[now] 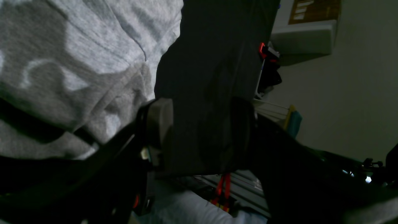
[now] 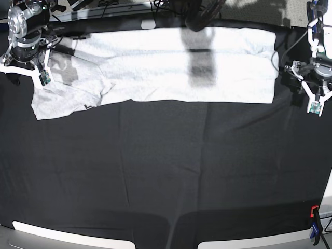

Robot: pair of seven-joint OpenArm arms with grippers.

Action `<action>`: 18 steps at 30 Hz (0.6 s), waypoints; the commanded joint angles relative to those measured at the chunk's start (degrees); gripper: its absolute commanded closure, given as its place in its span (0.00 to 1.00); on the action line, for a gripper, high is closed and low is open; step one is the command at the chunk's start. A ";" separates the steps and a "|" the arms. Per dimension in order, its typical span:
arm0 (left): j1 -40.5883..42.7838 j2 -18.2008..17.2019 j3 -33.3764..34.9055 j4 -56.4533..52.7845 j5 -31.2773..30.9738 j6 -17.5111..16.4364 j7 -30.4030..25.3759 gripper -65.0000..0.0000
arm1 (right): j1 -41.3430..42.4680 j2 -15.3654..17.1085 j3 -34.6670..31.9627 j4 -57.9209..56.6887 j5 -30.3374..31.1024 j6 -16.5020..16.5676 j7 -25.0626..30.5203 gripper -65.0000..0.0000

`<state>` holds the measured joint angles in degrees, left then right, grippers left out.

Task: Layout the t-shirt on the table in an organized manner, then fold the t-shirt properly
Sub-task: 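Lower the folded hem onto the shirt and open the left gripper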

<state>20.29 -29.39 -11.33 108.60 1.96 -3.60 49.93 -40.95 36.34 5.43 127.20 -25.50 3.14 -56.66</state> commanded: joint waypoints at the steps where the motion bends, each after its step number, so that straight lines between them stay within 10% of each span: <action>1: -0.46 -0.96 -0.48 0.90 0.59 0.46 -0.76 0.31 | -0.02 0.81 0.57 1.01 -1.14 -0.83 0.26 0.55; 18: -7.43 -1.01 -0.50 0.90 11.06 6.73 4.50 0.31 | -0.02 0.81 0.57 1.01 -1.11 -3.17 0.26 0.55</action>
<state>13.58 -29.39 -11.33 108.60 11.97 2.66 54.96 -40.93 36.34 5.43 127.20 -25.47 0.82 -56.66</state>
